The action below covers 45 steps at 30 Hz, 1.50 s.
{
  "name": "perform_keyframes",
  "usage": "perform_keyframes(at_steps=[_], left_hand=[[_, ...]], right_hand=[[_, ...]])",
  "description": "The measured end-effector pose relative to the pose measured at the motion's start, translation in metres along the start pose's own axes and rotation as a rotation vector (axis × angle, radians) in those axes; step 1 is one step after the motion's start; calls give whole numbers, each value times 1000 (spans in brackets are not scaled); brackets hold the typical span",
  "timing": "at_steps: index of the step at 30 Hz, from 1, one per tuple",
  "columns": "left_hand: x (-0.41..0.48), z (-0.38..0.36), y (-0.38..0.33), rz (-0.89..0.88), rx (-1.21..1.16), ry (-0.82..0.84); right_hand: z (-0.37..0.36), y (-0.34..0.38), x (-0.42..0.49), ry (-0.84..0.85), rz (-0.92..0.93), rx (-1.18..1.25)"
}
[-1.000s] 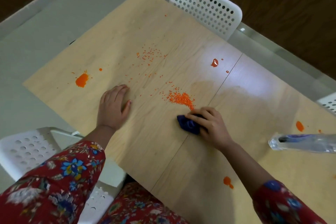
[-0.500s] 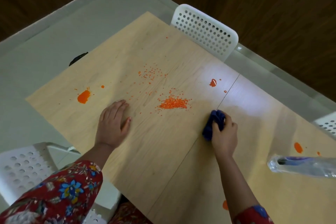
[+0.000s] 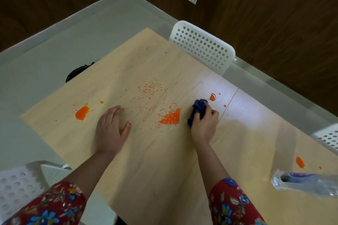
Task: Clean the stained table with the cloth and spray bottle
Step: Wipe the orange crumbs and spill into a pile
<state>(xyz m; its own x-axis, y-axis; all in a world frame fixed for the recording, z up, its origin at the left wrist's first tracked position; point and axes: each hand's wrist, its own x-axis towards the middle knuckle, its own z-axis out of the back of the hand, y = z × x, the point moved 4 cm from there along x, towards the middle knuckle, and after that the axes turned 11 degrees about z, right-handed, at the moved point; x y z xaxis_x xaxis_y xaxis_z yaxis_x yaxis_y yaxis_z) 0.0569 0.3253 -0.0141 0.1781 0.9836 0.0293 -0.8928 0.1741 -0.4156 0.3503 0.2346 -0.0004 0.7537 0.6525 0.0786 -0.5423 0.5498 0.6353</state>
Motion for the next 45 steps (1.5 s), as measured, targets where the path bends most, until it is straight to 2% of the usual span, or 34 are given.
perform_keyframes(at_steps=[3, 9, 12, 14, 16, 19, 22, 24, 27, 32, 35, 37, 38, 39, 41, 43, 45], left_hand=[[25, -1, -3, 37, 2, 20], [44, -5, -3, 116, 37, 70], [43, -7, -3, 131, 40, 72], [45, -7, -1, 128, 46, 64], [48, -6, -2, 131, 47, 53], [53, -6, -3, 144, 54, 59], [55, -5, 1, 133, 76, 54], [56, -5, -1, 133, 90, 67], [57, -5, 0, 130, 100, 80], [59, -4, 1, 106, 119, 104], [61, 1, -3, 94, 131, 113], [58, 2, -2, 93, 141, 132], [58, 2, -1, 91, 136, 137], [58, 2, 1, 89, 122, 142], [58, 3, 5, 89, 76, 174], [54, 1, 9, 69, 46, 218], [37, 2, 13, 43, 51, 217]], right_hand=[[-3, -4, 14, 58, -53, -91], [-37, 38, 7, 241, 287, -74], [-30, 30, 26, 108, 125, 0], [-33, 29, 38, 77, 31, -69], [-43, 40, 40, 130, 124, -152], [-64, 57, 41, 204, 280, -64], [-64, 58, 66, 52, 155, 7], [-65, 58, 93, 31, 53, -91], [-84, 78, 128, 187, 104, -106], [-116, 113, 138, 602, 478, -55], [-113, 114, 112, 772, 634, -62], [-100, 108, 93, 871, 661, -35], [-91, 104, 85, 881, 620, 53], [-80, 98, 79, 842, 527, 171], [-53, 76, 69, 601, 317, 330], [-32, 44, 56, 362, 166, 274], [-24, 17, 36, 299, 132, 136]])
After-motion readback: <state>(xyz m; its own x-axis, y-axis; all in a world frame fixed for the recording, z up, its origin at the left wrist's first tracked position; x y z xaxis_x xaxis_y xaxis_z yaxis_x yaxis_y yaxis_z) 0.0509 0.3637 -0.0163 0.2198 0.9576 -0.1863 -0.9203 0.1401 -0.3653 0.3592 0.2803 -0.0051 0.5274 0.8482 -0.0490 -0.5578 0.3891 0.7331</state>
